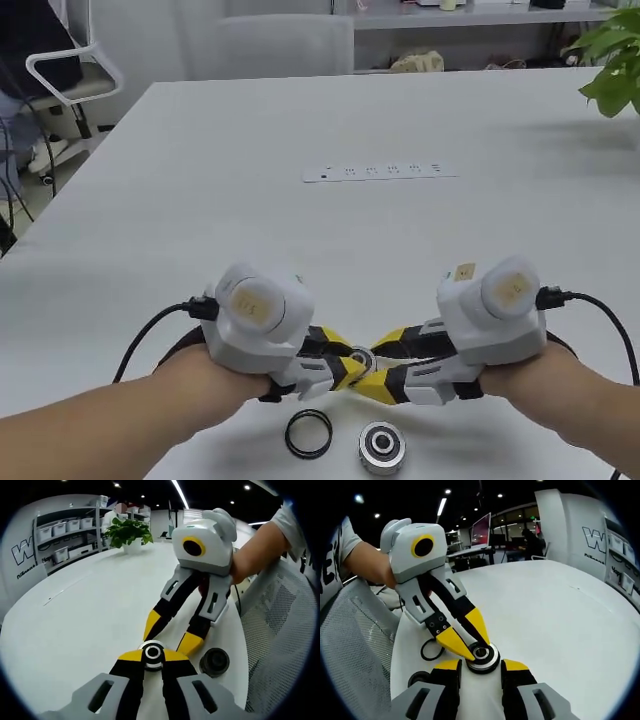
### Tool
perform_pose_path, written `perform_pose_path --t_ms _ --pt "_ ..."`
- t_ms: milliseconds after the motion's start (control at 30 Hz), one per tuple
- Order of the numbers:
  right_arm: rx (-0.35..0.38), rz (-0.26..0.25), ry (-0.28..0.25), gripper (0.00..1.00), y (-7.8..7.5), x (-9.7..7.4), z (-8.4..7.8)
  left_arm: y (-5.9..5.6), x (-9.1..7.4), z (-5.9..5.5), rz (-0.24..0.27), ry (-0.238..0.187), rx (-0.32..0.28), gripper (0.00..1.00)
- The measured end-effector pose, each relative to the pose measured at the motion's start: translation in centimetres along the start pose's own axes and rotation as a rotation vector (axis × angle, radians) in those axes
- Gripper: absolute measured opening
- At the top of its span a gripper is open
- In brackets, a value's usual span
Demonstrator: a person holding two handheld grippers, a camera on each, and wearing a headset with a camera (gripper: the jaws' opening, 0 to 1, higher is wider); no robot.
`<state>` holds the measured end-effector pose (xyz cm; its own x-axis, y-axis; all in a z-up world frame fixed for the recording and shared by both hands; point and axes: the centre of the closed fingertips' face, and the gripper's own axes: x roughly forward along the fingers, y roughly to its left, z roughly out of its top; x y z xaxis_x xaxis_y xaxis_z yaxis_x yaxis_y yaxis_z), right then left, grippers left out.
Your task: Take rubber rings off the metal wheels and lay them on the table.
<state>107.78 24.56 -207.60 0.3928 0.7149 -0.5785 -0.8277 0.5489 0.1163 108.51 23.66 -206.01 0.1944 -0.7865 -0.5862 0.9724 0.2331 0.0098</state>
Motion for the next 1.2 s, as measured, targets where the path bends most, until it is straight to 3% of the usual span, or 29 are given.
perform_pose_path --t_ms 833,1067,1200 --pt "-0.047 -0.007 0.021 0.22 0.2 -0.4 -0.4 -0.3 -0.1 -0.2 0.013 0.006 -0.008 0.08" --pt "-0.046 -0.003 0.031 0.11 0.0 -1.0 -1.0 -0.3 -0.1 -0.2 0.013 0.005 -0.01 0.08" --pt "-0.046 -0.003 0.032 0.11 0.1 -1.0 -1.0 -0.3 -0.2 -0.2 0.014 0.006 -0.012 0.08"
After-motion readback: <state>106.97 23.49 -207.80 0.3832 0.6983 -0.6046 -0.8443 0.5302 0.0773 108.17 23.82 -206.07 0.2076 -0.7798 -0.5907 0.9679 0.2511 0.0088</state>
